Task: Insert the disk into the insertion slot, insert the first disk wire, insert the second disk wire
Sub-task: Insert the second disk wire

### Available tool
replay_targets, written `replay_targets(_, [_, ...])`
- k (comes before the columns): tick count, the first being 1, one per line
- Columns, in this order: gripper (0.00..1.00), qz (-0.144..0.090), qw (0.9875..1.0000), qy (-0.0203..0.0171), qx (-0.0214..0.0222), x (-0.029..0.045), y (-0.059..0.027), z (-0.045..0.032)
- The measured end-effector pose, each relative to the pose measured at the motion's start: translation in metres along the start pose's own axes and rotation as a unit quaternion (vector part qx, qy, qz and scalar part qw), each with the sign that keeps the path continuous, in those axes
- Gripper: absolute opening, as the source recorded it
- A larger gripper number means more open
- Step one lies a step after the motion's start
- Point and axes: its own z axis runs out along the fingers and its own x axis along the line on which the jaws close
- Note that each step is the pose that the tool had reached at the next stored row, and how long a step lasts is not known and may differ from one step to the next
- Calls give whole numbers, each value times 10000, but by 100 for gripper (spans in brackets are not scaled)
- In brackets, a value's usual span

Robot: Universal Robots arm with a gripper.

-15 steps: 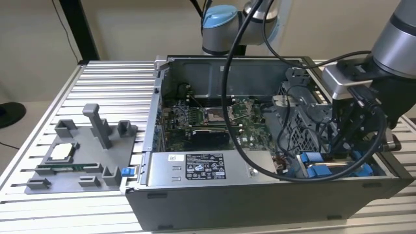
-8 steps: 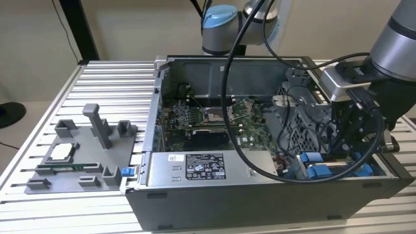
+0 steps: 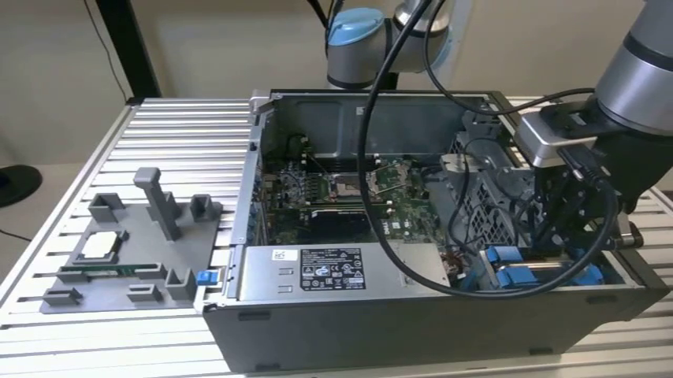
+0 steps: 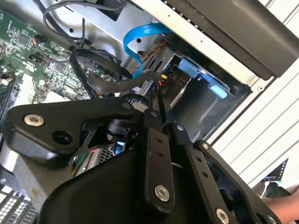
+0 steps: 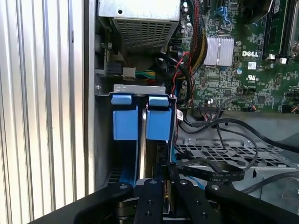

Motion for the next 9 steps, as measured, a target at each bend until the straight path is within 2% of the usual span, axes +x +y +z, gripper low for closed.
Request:
replay_targets(5, [0,0,10000,-4,0,2,3,49])
replay_targets(9, [0,0,10000,5,0,0,4,59])
